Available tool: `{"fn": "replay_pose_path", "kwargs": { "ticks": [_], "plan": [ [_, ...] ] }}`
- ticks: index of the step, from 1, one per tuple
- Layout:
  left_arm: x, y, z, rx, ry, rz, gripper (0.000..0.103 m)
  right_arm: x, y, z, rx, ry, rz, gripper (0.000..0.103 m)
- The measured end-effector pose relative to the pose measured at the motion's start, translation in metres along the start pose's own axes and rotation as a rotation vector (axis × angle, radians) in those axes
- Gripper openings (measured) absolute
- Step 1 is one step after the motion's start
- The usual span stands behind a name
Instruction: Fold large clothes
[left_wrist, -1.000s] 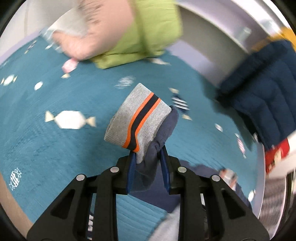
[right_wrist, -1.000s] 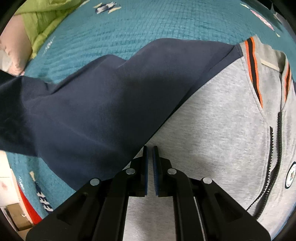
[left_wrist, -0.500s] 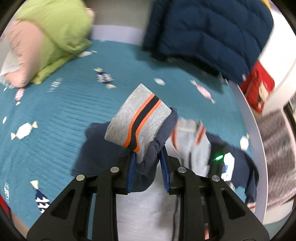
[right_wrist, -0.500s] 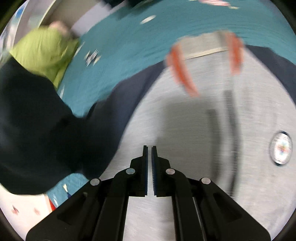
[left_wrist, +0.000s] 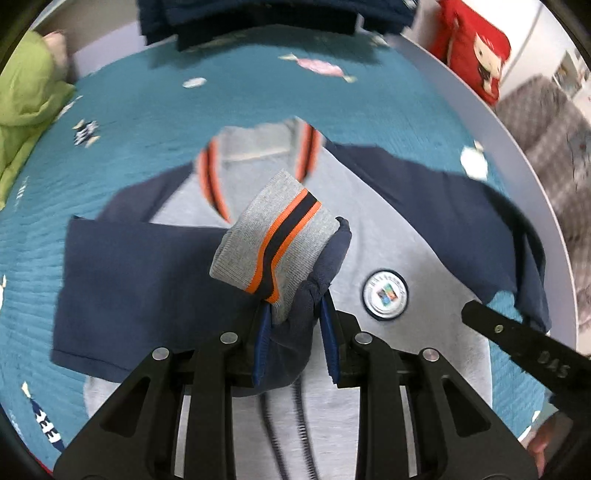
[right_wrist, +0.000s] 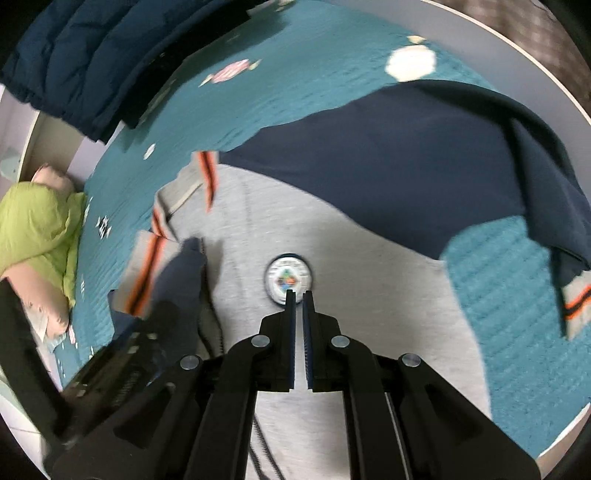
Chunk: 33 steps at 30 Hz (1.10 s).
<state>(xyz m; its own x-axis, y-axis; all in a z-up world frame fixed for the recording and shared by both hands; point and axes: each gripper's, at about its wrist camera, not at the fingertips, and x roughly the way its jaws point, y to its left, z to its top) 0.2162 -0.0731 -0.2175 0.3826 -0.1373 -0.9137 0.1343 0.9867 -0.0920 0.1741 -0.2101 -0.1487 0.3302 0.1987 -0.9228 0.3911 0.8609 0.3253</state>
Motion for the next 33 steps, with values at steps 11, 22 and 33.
{"fn": "replay_pose_path", "kwargs": {
  "ticks": [11,22,33],
  "plan": [
    [-0.017,-0.001,-0.011,0.035,-0.009,-0.168,0.080,0.008,-0.012,0.002,0.006,0.020,0.009,0.047],
    [-0.043,0.148,-0.033,-0.221,-0.034,-0.015,0.081,0.055,0.015,0.000,-0.083,0.081,-0.058,0.058],
    [0.025,0.268,-0.092,-0.558,0.110,-0.101,0.027,0.074,0.020,0.014,-0.115,0.034,-0.046,0.030]
  ]
}}
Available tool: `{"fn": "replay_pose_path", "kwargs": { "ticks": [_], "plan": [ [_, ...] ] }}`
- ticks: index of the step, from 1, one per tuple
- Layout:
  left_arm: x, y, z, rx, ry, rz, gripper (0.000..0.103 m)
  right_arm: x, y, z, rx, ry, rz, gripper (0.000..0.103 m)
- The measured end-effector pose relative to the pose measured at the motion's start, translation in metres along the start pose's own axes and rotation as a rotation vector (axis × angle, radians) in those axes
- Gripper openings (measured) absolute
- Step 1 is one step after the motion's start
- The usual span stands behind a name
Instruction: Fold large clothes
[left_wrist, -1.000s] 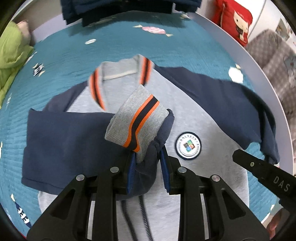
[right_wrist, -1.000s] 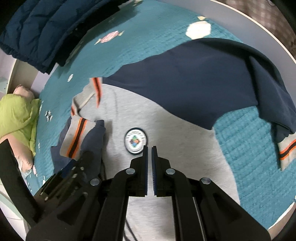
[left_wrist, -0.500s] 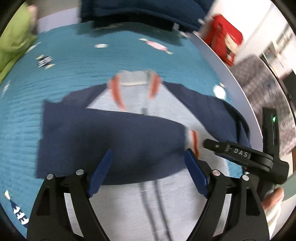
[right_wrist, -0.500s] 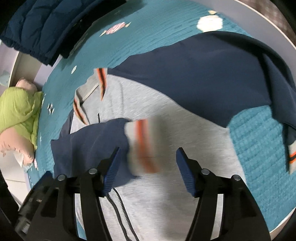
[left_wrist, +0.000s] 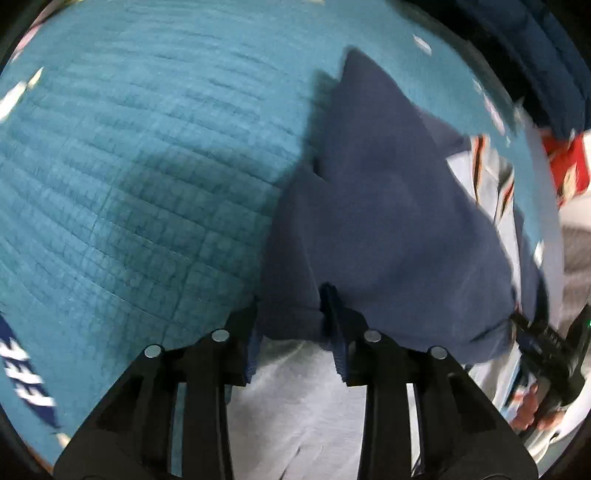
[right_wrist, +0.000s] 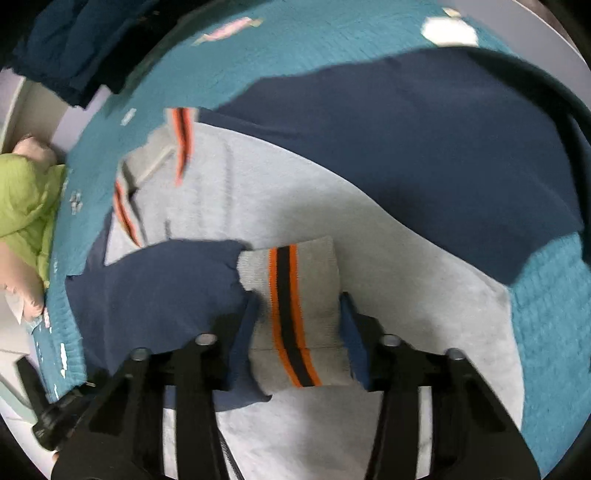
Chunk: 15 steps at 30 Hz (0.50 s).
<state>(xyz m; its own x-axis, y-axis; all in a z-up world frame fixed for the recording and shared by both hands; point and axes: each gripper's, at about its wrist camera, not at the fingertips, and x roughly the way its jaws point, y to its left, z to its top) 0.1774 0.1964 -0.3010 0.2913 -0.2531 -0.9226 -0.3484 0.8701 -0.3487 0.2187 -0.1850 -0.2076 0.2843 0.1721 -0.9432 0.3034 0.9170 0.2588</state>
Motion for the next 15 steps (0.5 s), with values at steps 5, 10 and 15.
{"fn": "replay_pose_path", "kwargs": {
  "ticks": [5,10,15],
  "plan": [
    [-0.013,0.000,-0.007,0.019,-0.047,-0.007,0.019,-0.030,0.012,0.007,-0.024,-0.101,0.040,0.016],
    [-0.012,0.013,-0.011,-0.023,-0.048,-0.036,0.019,-0.046,0.024,0.018,-0.091,-0.160,0.049,0.016],
    [-0.011,0.013,-0.015,-0.020,-0.042,-0.056,0.019,0.013,-0.004,0.002,-0.028,-0.067,-0.076,0.018]
  ]
}}
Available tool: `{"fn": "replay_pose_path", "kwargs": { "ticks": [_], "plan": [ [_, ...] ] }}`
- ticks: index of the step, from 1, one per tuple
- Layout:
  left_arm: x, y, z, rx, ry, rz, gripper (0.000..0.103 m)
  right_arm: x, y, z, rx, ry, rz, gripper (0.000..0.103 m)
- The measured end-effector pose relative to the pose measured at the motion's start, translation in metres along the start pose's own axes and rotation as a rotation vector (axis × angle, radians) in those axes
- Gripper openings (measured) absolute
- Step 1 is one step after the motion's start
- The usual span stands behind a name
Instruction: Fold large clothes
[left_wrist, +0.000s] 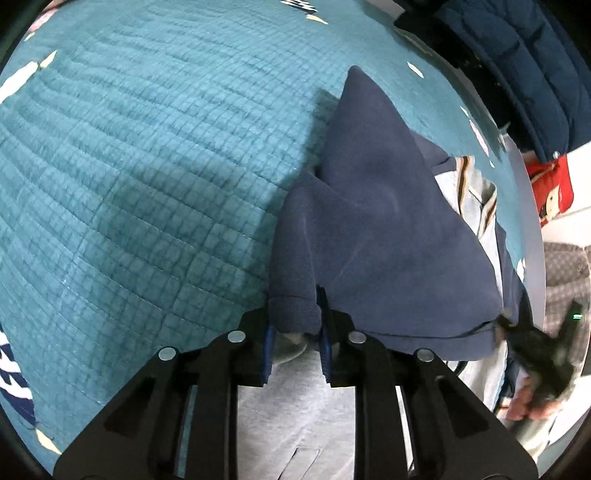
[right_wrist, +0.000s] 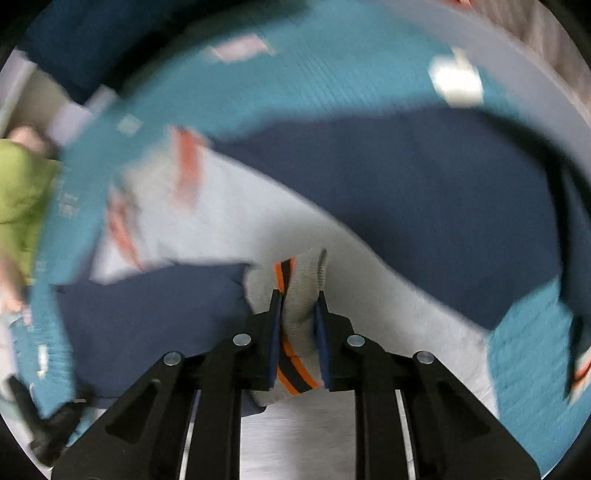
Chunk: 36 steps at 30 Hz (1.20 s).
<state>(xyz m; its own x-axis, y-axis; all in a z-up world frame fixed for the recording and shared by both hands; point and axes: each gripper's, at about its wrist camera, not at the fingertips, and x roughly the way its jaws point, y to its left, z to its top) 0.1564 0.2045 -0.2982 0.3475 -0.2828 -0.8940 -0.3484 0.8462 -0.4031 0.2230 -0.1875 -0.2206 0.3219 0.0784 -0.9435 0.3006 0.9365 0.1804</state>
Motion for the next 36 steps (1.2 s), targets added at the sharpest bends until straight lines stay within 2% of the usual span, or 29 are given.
{"fn": "replay_pose_path", "kwargs": {
  "ticks": [4,6,8,11,13,15,17,19,22,25,28,30,31,32,33,34,36],
  "plan": [
    [-0.010,-0.009,0.001,0.045,0.027,0.042,0.026,-0.017,0.006,0.005,-0.011,-0.007,-0.041,0.027],
    [-0.027,-0.022,0.002,0.102,-0.014,0.078,0.026,-0.040,0.007,0.008,-0.021,-0.077,-0.005,0.027],
    [-0.048,-0.035,0.001,0.150,-0.071,0.079,0.024,-0.060,0.013,0.010,-0.059,-0.135,0.018,0.024],
    [-0.058,-0.056,0.002,0.195,-0.091,0.095,0.022,-0.078,0.039,0.008,-0.164,-0.174,0.056,0.014],
    [-0.061,-0.073,0.002,0.242,-0.088,0.107,0.020,-0.075,0.059,0.001,-0.213,-0.156,0.090,0.007],
    [-0.062,-0.085,-0.002,0.279,-0.067,0.120,0.020,-0.061,0.079,-0.011,-0.267,-0.107,0.112,0.005],
    [-0.064,-0.097,-0.007,0.349,-0.043,0.188,0.020,-0.049,0.092,-0.021,-0.310,-0.077,0.094,0.005],
    [-0.071,-0.092,-0.013,0.345,-0.043,0.230,0.020,-0.036,0.099,-0.029,-0.329,-0.038,0.110,0.004],
    [-0.085,-0.083,-0.017,0.310,-0.044,0.231,0.020,-0.020,0.105,-0.037,-0.335,0.009,0.110,0.005],
    [-0.107,-0.084,-0.017,0.314,-0.110,0.297,0.020,-0.019,0.108,-0.038,-0.335,0.017,0.111,0.005],
    [-0.126,-0.083,-0.010,0.296,-0.175,0.257,0.020,-0.019,0.108,-0.036,-0.328,0.011,0.124,0.005],
    [-0.120,-0.088,-0.001,0.318,-0.189,0.236,0.020,-0.018,0.110,-0.035,-0.326,0.014,0.128,0.005],
    [-0.111,-0.091,0.003,0.328,-0.194,0.194,0.019,-0.020,0.109,-0.035,-0.323,0.013,0.127,0.005],
    [-0.102,-0.092,0.007,0.327,-0.196,0.112,0.016,-0.019,0.112,-0.034,-0.321,0.013,0.131,0.005],
    [-0.089,-0.091,0.011,0.315,-0.182,0.044,0.015,-0.018,0.114,-0.035,-0.321,0.016,0.143,0.005],
    [-0.071,-0.091,0.015,0.298,-0.154,0.012,0.012,-0.015,0.118,-0.036,-0.327,0.019,0.169,0.005],
    [-0.030,-0.089,0.022,0.285,-0.107,0.045,0.006,-0.008,0.123,-0.040,-0.354,0.023,0.160,0.005]
  ]
}}
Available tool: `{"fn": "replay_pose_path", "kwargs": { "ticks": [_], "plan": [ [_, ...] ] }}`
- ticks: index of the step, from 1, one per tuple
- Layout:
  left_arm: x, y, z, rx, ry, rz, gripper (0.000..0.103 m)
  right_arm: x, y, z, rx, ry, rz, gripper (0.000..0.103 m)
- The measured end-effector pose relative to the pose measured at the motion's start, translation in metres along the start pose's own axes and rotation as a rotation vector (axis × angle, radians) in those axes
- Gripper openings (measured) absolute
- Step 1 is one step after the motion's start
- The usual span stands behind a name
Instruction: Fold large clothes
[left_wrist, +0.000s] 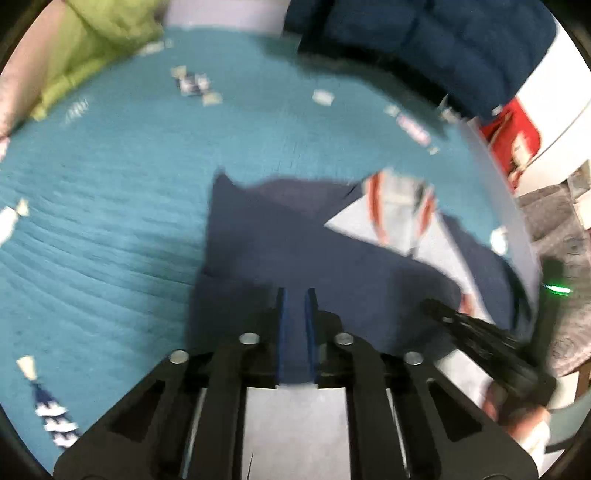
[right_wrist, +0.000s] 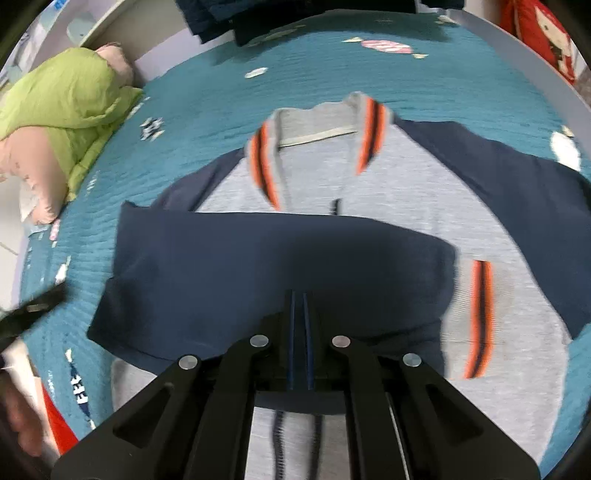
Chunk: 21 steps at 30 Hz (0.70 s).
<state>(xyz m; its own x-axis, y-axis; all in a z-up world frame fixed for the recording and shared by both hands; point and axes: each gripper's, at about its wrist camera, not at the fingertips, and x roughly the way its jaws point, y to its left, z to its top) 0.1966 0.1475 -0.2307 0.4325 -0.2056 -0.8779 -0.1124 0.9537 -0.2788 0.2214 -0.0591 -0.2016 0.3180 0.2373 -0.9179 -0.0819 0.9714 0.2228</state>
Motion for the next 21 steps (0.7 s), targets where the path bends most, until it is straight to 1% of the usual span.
{"fn": "replay_pose_path", "kwargs": {
  "ticks": [2,3,4,5,6,7,8,9,11,12,13,14,15,16,17,18,20,21],
  "plan": [
    [0.044,0.011,-0.007,-0.029,0.076,0.092,0.000,0.013,-0.004,-0.003,-0.019,0.043,-0.065,0.005],
    [0.054,0.018,-0.012,-0.052,0.097,0.090,0.000,0.015,-0.010,-0.005,-0.010,0.055,-0.075,0.001],
    [0.053,0.026,-0.018,-0.080,0.080,0.046,0.000,0.012,-0.024,-0.008,0.023,0.057,-0.043,0.000],
    [0.046,0.031,-0.022,-0.100,0.062,0.022,0.001,0.006,-0.032,-0.010,0.045,0.056,-0.032,0.000],
    [0.038,0.037,-0.025,-0.116,0.067,0.039,0.001,-0.004,-0.041,-0.011,0.049,0.043,-0.097,0.000],
    [0.028,0.043,-0.027,-0.131,0.046,0.074,0.001,-0.013,-0.048,-0.012,0.038,0.025,-0.163,0.000],
    [0.020,0.048,-0.028,-0.138,0.026,0.107,0.001,-0.021,-0.056,-0.012,0.032,0.005,-0.205,0.000],
    [0.012,0.055,-0.028,-0.147,0.007,0.139,0.001,-0.029,-0.072,-0.013,0.060,-0.008,-0.232,0.001],
    [0.016,0.073,-0.027,-0.176,0.024,0.122,0.001,-0.027,-0.097,-0.016,0.117,-0.002,-0.282,0.002],
    [0.025,0.079,-0.028,-0.186,0.032,0.139,0.001,-0.018,-0.114,-0.019,0.141,-0.001,-0.289,0.002],
    [0.034,0.082,-0.028,-0.185,0.045,0.148,0.002,-0.015,-0.122,-0.020,0.159,-0.015,-0.278,0.000],
    [0.035,0.081,-0.027,-0.176,0.046,0.151,0.002,-0.015,-0.127,-0.020,0.189,-0.017,-0.250,0.000],
    [0.031,0.079,-0.025,-0.172,0.047,0.158,0.002,-0.021,-0.129,-0.019,0.220,-0.015,-0.234,0.002],
    [0.022,0.074,-0.022,-0.165,0.042,0.164,0.002,-0.031,-0.128,-0.016,0.250,-0.025,-0.233,0.002],
    [0.012,0.069,-0.019,-0.159,0.023,0.156,0.002,-0.038,-0.125,-0.014,0.246,-0.046,-0.227,0.003],
    [-0.005,0.062,-0.015,-0.137,-0.022,0.136,0.002,-0.048,-0.116,-0.009,0.219,-0.087,-0.211,0.003],
    [-0.022,0.049,-0.007,-0.085,-0.077,0.125,0.002,-0.057,-0.100,0.001,0.188,-0.123,-0.180,0.003],
    [-0.027,0.041,0.002,-0.050,-0.108,0.113,0.002,-0.058,-0.089,0.009,0.177,-0.141,-0.133,0.003]
  ]
}}
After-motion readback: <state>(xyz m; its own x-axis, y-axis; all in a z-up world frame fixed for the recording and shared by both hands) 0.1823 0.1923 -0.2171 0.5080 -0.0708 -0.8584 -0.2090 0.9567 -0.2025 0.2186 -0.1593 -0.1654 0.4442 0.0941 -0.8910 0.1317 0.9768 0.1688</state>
